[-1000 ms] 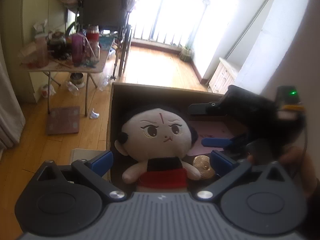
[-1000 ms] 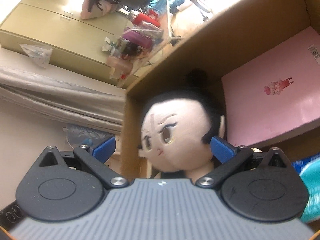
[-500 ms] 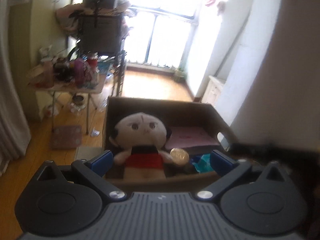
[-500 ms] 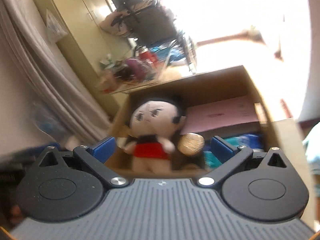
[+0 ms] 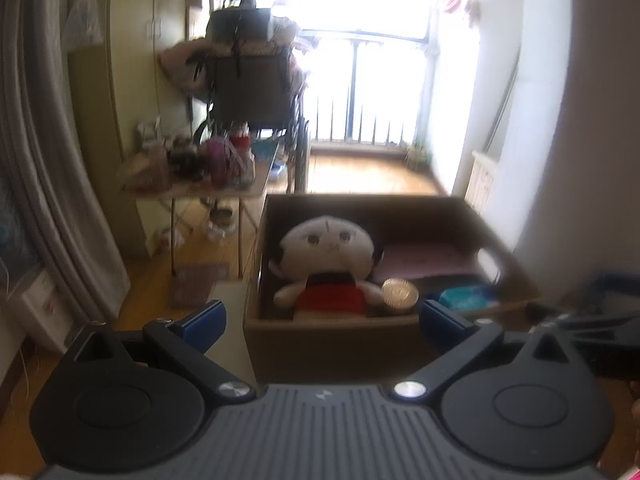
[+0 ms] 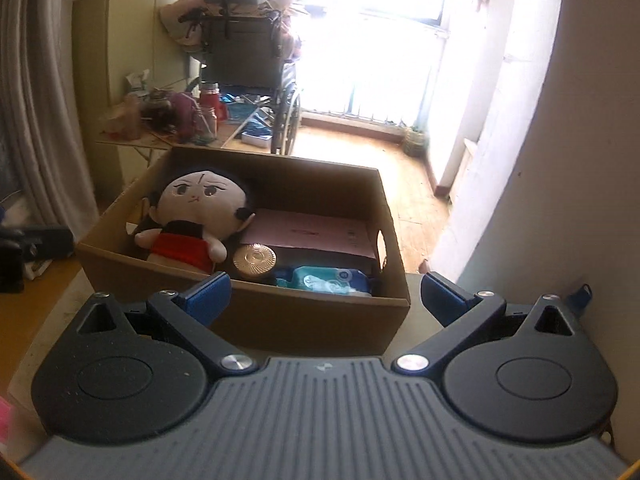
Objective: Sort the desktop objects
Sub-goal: 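Open the right gripper to release the doll beside the gold jar, then withdraw the right gripper from the box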
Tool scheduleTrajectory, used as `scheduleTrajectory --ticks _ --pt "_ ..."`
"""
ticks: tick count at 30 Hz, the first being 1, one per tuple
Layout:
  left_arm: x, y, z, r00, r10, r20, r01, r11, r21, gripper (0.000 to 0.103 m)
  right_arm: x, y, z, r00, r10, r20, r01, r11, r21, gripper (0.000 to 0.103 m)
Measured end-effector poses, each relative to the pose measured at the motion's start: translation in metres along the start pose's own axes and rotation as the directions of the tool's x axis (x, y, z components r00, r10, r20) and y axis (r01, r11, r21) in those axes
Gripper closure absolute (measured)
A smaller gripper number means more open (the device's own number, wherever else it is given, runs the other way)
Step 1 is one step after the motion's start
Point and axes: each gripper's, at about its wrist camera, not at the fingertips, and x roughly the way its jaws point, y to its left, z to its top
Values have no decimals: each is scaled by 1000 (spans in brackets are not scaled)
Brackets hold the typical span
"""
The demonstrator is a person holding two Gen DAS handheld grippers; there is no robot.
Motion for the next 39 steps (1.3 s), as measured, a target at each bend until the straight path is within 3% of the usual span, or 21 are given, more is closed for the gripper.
scheduleTrajectory --ticks 5,10,16,21,39 --pt "-9 2 7 999 29 24 -29 999 -14 0 4 3 2 998 4 -61 -1 999 39 1" --pt "-5 14 6 997 23 -77 -30 996 -86 0 11 8 8 993 19 -116 -11 998 69 1" --pt "12 19 -4 982 25 -189 -55 986 -159 0 26 19 6 984 -12 -177 24 997 68 1" --pt "20 12 -7 971 20 -238 -58 987 -151 0 32 22 -2 979 -16 -205 31 997 66 1" --pt "25 -1 1 973 -10 -230 -22 990 -136 0 37 18 1 975 -27 -220 39 998 52 1"
